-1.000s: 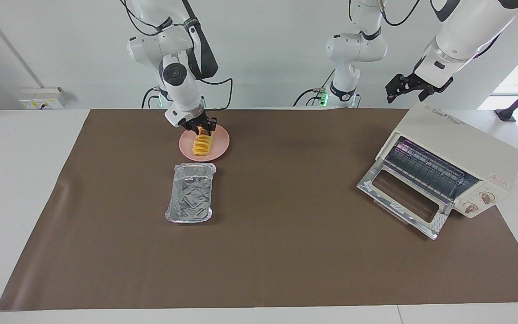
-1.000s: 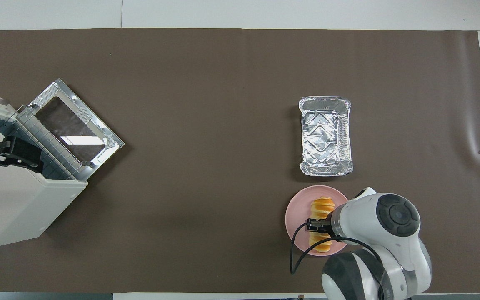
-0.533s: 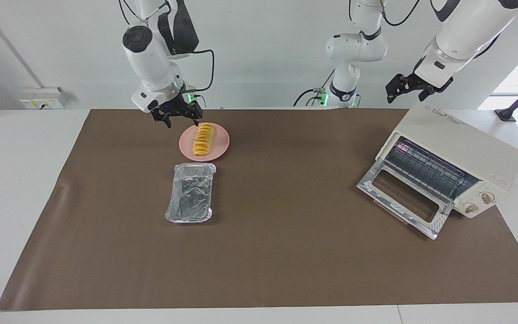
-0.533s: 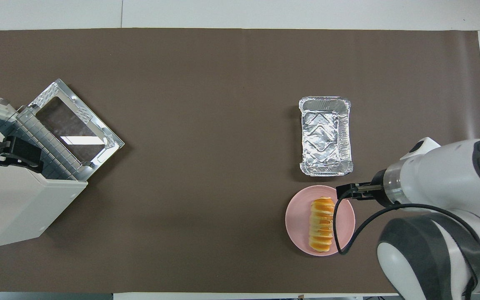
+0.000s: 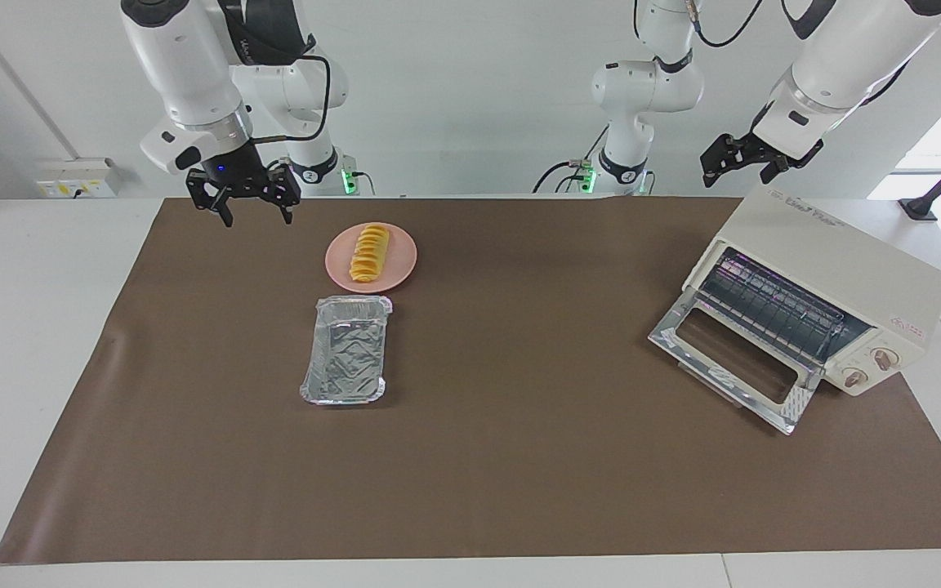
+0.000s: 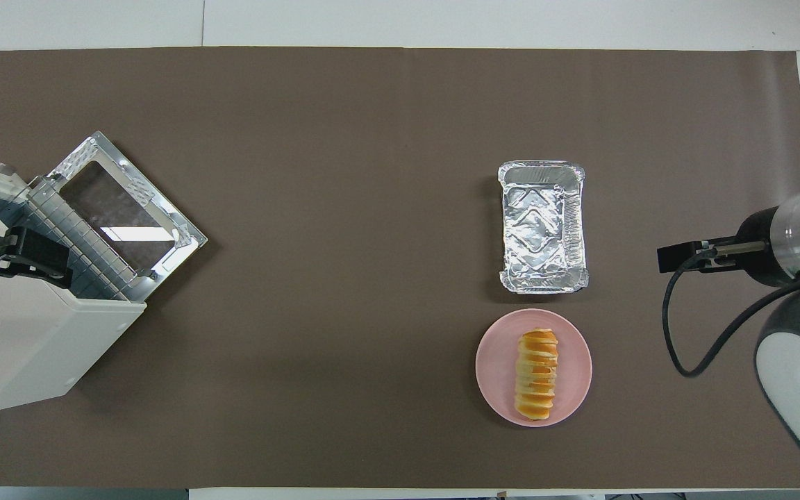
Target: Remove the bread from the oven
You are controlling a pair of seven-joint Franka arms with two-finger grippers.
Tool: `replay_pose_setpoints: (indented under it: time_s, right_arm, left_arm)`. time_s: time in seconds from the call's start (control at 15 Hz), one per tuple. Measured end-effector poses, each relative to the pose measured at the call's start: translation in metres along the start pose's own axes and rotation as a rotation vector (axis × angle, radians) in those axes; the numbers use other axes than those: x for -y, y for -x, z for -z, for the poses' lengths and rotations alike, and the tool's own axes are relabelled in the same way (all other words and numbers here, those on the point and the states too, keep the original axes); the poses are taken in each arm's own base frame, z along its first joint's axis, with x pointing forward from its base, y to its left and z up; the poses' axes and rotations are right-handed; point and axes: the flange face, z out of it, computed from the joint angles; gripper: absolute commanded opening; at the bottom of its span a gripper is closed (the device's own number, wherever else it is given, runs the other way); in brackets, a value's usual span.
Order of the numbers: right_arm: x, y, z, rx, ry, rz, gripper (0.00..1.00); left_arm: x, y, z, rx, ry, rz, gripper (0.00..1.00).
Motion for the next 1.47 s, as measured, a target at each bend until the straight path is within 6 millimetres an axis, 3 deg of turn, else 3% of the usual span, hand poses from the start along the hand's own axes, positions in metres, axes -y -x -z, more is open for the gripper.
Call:
replay_pose_setpoints:
  time_s: [0.2, 0.4, 0.6, 0.87, 1.47]
  right_arm:
    - [-0.005, -0.023, 0.004, 0.03, -0.01, -0.006, 1.0]
    - [-0.028, -0.036, 0.005, 0.029, -0.008, -0.043, 1.0]
    - [-0.046, -0.036, 0.008, 0.029, -0.008, -0.075, 1.0]
    - [-0.049, -0.035, 0.013, 0.026, -0.009, -0.08, 1.0]
    - [-0.075, -0.032, 0.011, 0.053, -0.019, -0.125, 1.0]
  left_arm:
    - [0.0, 0.0, 0.0, 0.0, 0.0, 0.0, 1.0]
    - [0.0, 0.0, 0.0, 0.0, 0.0, 0.0, 1.0]
    - [0.0, 0.0, 0.0, 0.0, 0.0, 0.0, 1.0]
    - [0.0, 0.0, 0.0, 0.0, 0.0, 0.0, 1.0]
    - [0.0, 0.0, 0.0, 0.0, 0.0, 0.0, 1.0]
